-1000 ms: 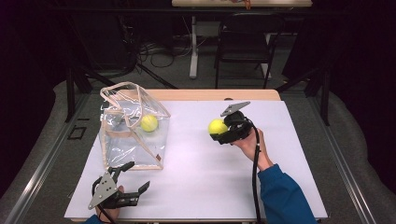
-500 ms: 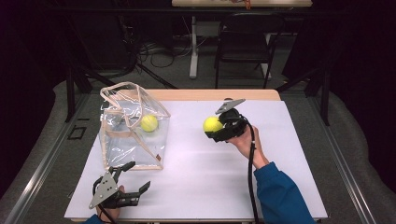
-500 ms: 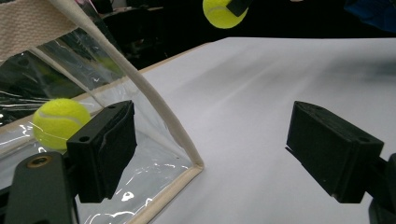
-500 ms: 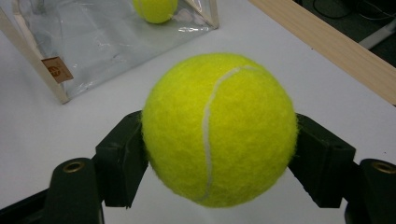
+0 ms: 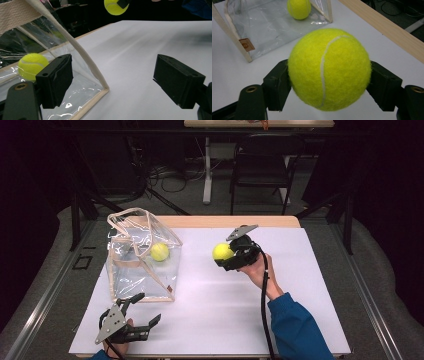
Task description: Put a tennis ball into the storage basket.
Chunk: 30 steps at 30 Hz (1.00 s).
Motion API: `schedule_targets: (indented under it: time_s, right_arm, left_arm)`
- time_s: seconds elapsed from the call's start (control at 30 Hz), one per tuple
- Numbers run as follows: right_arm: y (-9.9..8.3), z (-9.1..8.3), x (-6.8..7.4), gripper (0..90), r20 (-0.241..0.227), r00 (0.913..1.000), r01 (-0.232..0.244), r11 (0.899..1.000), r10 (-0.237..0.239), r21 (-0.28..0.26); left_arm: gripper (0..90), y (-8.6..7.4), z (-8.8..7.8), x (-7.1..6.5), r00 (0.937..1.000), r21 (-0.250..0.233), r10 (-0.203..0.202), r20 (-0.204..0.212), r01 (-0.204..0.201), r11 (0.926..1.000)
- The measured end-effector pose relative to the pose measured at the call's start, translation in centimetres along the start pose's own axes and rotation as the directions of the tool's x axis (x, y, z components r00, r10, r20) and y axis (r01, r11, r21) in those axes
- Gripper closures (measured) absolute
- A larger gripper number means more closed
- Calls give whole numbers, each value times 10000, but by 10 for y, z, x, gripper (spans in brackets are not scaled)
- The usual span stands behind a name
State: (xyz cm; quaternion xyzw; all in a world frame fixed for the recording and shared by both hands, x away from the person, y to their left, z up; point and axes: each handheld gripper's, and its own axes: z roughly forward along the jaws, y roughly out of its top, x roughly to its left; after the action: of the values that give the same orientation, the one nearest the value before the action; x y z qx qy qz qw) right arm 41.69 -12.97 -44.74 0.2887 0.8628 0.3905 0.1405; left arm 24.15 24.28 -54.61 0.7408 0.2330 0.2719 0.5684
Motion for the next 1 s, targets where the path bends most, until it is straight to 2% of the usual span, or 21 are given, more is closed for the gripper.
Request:
schedule_targets:
  time_s: [1.0]
  right_arm:
    - [19,1,7,264,-127,9997,217,9985,-224,-495]
  left_arm:
    - [157,0,-1,0,10000,5,83,23,-83,10000]
